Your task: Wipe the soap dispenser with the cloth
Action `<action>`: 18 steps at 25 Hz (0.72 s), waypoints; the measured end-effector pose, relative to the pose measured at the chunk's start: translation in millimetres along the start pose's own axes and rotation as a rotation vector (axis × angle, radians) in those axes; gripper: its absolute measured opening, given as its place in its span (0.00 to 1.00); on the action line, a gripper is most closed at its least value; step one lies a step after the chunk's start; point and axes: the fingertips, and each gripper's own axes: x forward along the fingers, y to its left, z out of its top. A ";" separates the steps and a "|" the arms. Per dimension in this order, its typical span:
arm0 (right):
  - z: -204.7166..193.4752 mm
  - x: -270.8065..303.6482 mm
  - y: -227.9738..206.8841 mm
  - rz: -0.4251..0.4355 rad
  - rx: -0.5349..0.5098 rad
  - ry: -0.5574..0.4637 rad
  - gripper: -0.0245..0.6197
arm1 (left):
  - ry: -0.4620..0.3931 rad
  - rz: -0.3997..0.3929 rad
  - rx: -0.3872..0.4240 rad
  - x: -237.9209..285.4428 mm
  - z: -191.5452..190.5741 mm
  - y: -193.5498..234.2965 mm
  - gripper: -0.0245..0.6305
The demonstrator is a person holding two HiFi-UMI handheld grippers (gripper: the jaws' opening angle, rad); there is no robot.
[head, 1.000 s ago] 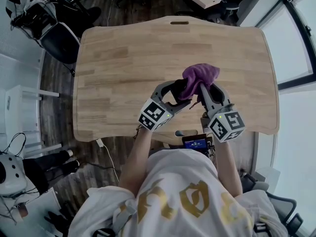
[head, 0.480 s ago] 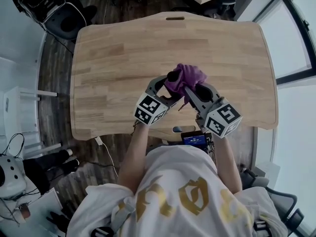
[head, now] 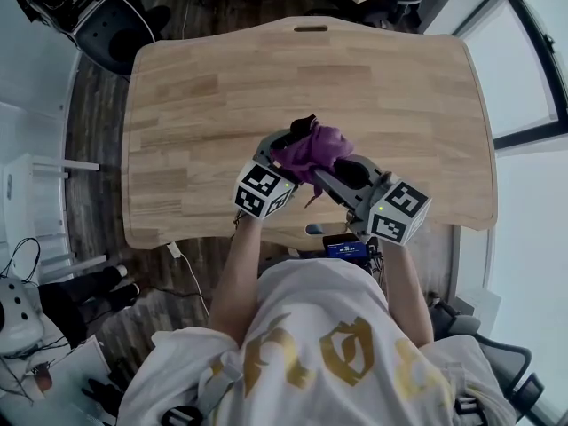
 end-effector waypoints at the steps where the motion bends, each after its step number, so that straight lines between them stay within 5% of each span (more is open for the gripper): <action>1: -3.4 1.3 4.3 0.019 -0.004 0.013 0.15 | 0.002 -0.001 0.000 -0.6 -0.4 -0.2 0.56; 18: 11.1 -15.4 -27.9 -0.152 -0.023 -0.062 0.15 | -0.042 -0.139 0.001 -9.8 14.2 -21.9 0.56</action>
